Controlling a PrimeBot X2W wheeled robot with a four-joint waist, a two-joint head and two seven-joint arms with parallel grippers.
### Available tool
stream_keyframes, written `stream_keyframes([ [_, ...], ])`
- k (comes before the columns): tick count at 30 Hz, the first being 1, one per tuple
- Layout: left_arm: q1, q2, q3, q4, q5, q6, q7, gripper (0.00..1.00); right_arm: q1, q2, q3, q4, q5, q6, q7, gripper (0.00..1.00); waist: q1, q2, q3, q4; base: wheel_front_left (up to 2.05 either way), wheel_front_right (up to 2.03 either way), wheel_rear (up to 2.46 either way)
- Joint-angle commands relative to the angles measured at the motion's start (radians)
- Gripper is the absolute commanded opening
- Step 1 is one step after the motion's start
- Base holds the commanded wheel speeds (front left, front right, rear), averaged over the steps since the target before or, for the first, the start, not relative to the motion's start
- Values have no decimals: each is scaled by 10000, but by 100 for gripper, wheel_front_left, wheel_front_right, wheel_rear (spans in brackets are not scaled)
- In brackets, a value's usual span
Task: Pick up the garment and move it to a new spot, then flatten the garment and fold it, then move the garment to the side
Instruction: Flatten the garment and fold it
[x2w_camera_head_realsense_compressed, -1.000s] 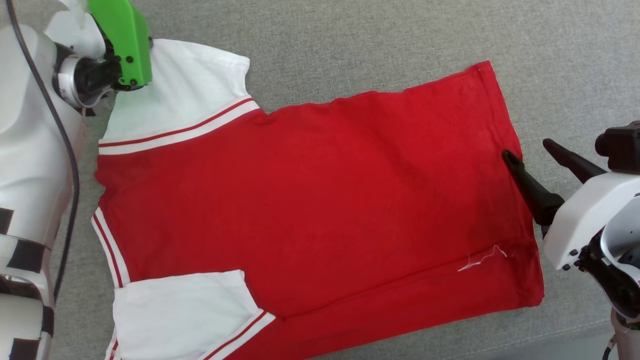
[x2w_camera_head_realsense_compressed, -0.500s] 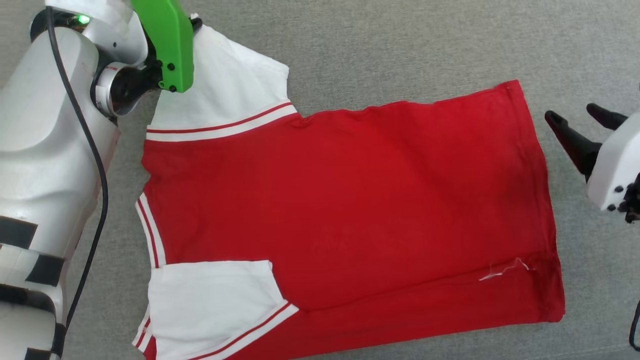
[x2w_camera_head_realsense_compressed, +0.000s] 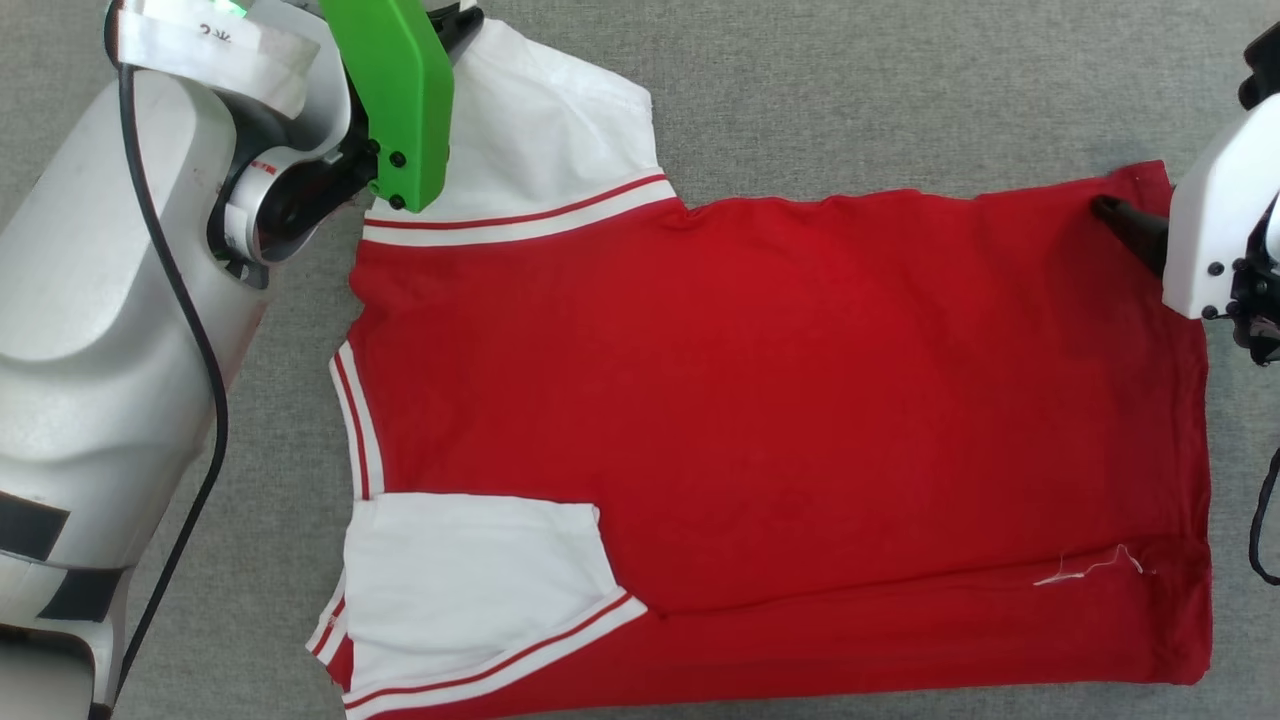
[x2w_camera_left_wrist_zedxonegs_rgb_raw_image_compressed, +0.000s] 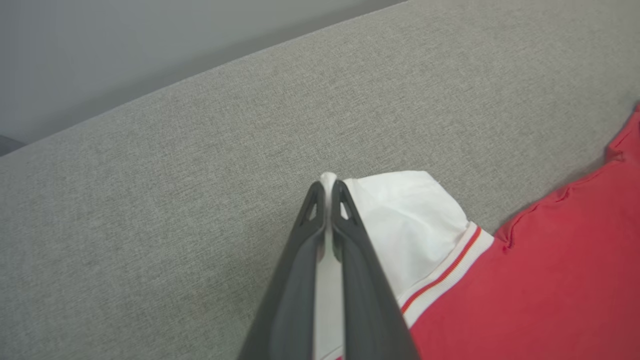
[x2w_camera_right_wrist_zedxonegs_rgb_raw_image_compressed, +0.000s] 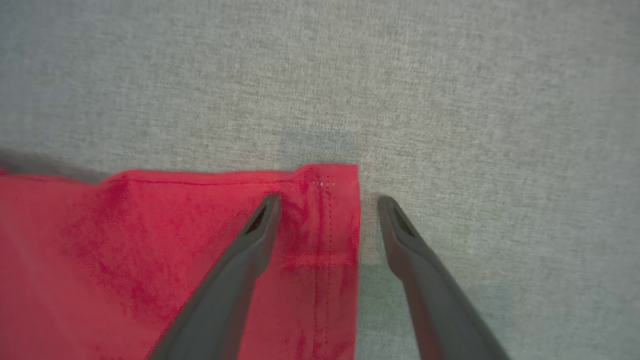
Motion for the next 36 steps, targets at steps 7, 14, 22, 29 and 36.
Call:
stream_keyframes([
  [7, 337, 210, -17, -609, 69, 219, 153, 0, -167, -53, 661, 709, -56, -9, -224, 100, -1, -1, 199, 183, 0, 0, 0],
  [14, 493, 307, -11, -835, 34, 320, 144, 0, -52, -244, 1276, 1341, -20, -9, -326, 40, -1, -1, 285, 217, 0, 0, 0],
  [22, 747, 301, 208, -640, -28, 475, -414, 0, 16, -318, 1233, 1722, 326, -9, -1096, 0, -1, -1, -56, 223, 0, 0, 0],
  [29, 1296, 257, 241, -442, -145, 438, -946, 0, 409, -477, 773, 1807, 722, -9, -2135, 0, -1, -1, -775, 278, 0, 0, 0],
  [36, 1987, 375, 265, -560, -265, 483, -1297, 0, 1174, -629, 126, 1746, 1158, -9, -3048, 0, -1, -1, -1622, 404, 0, 0, 0],
])
